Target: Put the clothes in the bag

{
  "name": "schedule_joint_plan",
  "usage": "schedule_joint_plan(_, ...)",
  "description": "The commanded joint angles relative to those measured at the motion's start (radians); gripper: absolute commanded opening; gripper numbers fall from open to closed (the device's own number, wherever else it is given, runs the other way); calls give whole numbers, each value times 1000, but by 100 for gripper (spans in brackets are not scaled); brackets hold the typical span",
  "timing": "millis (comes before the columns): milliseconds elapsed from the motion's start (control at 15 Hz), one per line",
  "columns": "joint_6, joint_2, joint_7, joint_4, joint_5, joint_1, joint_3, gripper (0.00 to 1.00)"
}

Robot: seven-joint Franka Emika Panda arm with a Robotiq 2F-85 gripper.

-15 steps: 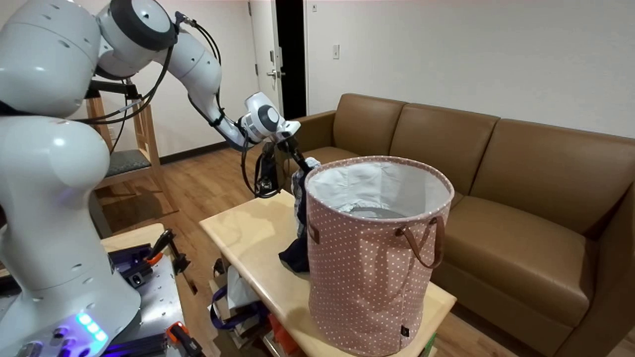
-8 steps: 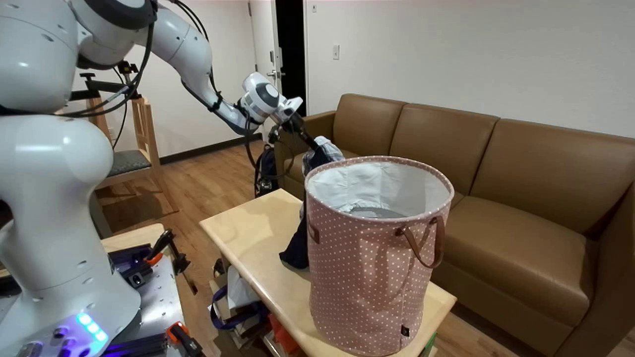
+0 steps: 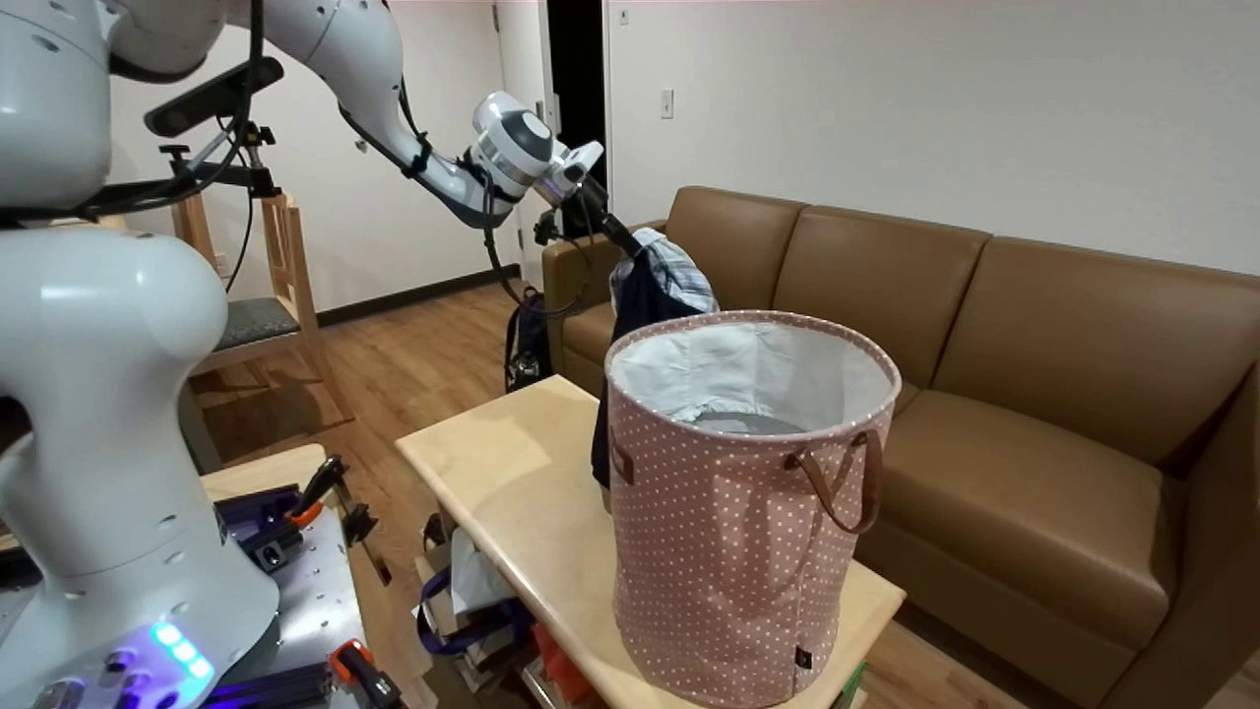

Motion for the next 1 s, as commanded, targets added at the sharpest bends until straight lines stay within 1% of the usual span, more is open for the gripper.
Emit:
schedule_joint_plan(0,-56,-46,-21,3,-12,-40,63,7)
schedule_joint_plan(67,-67,-77,-34,-7,-9,-51,80,7)
schedule_joint_plan(133,-108,-164,-44,-44,-7,-48,83,7)
schedule_joint_plan(200,-128,-210,-41,-60,-11,-55,91,7)
schedule_joint_plan(267,-143,-241,-42,-88,25,-3,33,7)
schedule_joint_plan(333,-171,-279,-16,-95,24,12,18,7)
schedule_joint_plan(467,-216,-374,51,-118,1,58,-40,7)
schedule_joint_plan(600,-272,-467,156,-136,-66,125,-123,7)
schedule_joint_plan(733,-317,-569,284,-158,-170,193,-204,6)
schedule_joint_plan(867,-400,-684,422,-172,-287,244,-252,6)
schedule_joint_plan(933,-438,-739,488,-181,-336,252,-257,6)
